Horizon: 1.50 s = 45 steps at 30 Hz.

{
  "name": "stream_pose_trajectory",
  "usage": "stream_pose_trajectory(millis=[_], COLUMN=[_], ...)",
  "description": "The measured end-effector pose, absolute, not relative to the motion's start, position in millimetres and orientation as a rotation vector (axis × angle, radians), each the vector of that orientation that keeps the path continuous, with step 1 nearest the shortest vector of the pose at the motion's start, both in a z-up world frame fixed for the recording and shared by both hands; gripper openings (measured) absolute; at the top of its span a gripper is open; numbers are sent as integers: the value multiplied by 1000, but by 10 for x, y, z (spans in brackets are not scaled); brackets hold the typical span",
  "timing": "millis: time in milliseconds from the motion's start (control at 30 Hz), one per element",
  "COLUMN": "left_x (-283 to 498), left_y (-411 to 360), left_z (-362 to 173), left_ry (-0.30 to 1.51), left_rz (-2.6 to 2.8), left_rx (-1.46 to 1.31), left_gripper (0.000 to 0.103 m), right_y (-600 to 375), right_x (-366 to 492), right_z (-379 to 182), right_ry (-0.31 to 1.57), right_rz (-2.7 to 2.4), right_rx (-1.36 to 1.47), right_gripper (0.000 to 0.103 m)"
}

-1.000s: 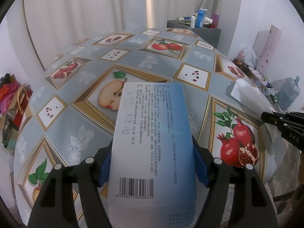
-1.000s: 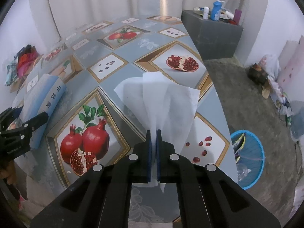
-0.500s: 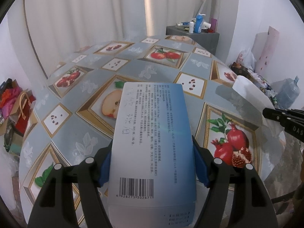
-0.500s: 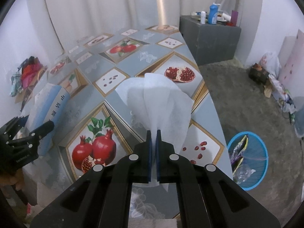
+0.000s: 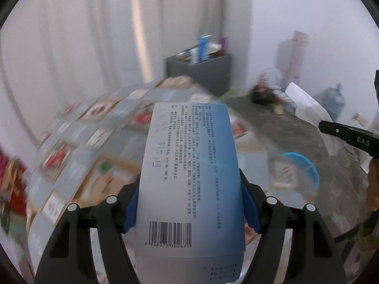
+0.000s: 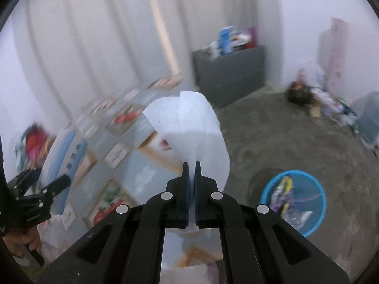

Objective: Collect trash
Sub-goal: 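Carry the tissue box and tissue over the blue wastebasket, then open both grippers to drop the tissue box and tissue into the wastebasket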

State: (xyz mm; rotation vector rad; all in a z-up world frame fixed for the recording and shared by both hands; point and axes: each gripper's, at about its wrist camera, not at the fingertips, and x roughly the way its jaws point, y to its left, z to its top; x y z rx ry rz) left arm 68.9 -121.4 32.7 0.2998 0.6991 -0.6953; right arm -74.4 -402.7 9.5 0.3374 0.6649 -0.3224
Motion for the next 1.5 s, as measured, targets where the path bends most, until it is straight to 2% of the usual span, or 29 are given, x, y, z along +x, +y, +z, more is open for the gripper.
stream_pose_trajectory(millis=[167, 433, 700, 867, 900, 933, 967, 1000, 1100, 1333, 1500], left_x=[597, 396, 169, 113, 87, 60, 60, 51, 50, 67, 116], left_y=[-1952, -3396, -4636, -5259, -5377, -5490, -5550, -5632, -5719, -5661, -5468], left_z=[456, 254, -345, -753, -854, -967, -1042, -1135, -1203, -997, -698], left_ry=[701, 851, 970, 985, 989, 998, 1002, 994, 994, 953, 927], left_rz=[-902, -1176, -1247, -1232, -1235, -1233, -1229, -1214, -1197, -1228, -1234], left_rx=[330, 428, 598, 677, 696, 721, 735, 747, 731, 673, 601], left_gripper=[69, 69, 69, 69, 70, 78, 86, 86, 86, 86, 86], right_y=[-4704, -5501, -6087, -6438, -6491, -6567, -6639, -6689, -6746, -6704, -6769], right_x=[-1332, -1981, -1900, -1753, -1720, -1683, -1644, -1631, -1703, -1819, -1894], right_z=[46, -616, -1405, -1770, -1851, -1986, -2136, -2226, -2491, -2540, -2533], right_ry=[605, 611, 658, 667, 669, 673, 691, 709, 746, 705, 557], right_rz=[-508, -662, -647, -632, -628, -619, -615, -630, -708, -675, -523], right_rx=[464, 767, 1028, 1141, 1159, 1186, 1208, 1215, 1262, 1287, 1406], right_gripper=[2, 2, 3, 7, 10, 24, 44, 49, 49, 52, 52])
